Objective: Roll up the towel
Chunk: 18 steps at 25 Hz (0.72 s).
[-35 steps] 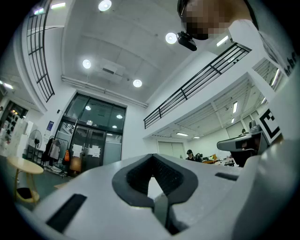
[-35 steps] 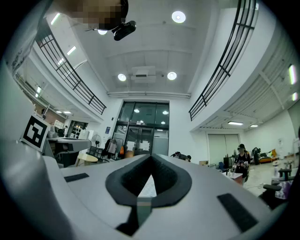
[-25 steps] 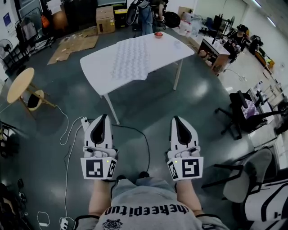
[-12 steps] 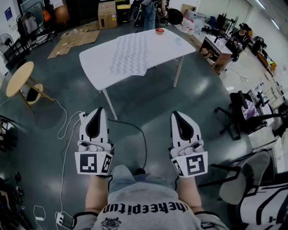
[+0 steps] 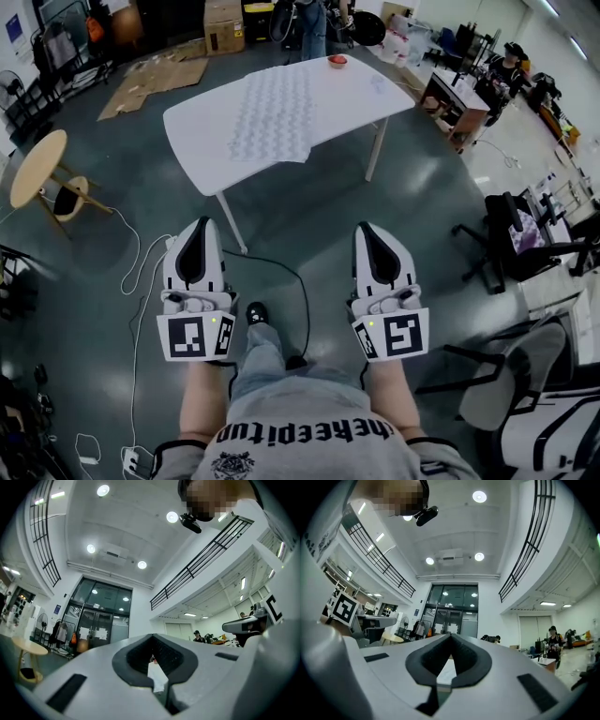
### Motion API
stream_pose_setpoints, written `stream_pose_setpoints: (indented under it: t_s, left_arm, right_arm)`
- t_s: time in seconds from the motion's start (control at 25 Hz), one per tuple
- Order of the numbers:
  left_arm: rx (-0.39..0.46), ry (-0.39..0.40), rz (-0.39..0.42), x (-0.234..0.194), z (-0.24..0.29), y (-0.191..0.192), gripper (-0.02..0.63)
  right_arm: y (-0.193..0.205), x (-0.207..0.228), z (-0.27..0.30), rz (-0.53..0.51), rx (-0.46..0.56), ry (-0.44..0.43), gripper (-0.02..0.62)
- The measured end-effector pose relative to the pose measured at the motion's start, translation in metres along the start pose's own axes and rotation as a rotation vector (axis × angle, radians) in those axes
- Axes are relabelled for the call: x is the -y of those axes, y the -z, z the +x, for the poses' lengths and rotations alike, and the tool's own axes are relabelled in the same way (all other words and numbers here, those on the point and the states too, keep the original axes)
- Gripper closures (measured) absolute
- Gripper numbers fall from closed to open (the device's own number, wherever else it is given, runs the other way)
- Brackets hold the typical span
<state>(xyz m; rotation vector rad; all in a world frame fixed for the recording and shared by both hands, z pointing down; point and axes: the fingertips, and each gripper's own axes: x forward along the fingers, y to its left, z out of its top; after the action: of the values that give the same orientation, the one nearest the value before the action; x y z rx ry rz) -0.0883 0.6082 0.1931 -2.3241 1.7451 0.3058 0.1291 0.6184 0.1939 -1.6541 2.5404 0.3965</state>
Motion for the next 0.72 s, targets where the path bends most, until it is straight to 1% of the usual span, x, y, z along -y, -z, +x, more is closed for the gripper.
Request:
stream_pose_setpoints:
  t_s: [0.12, 0.24, 0.48, 0.72]
  left_arm:
    - [0.002, 0.005, -0.01, -0.019, 0.031, 0.009, 0.601]
    - [0.013, 0.018, -0.018, -0.042, 0.068, 0.014, 0.601]
    - [0.028, 0.056, 0.009, -0.085, 0.137, 0.025, 0.601]
    - [0.027, 0.088, 0.014, -0.124, 0.191, 0.039, 0.601]
  right_arm:
    - [0.007, 0.006, 0.033, -0.019, -0.01, 0.023, 0.601]
    - [0.011, 0.015, 0.073, -0.012, -0.009, 0.053, 0.601]
    - [0.018, 0.025, 0.148, -0.007, 0.005, 0.104, 0.601]
    - [0.028, 0.027, 0.207, -0.012, 0.009, 0.144, 0.601]
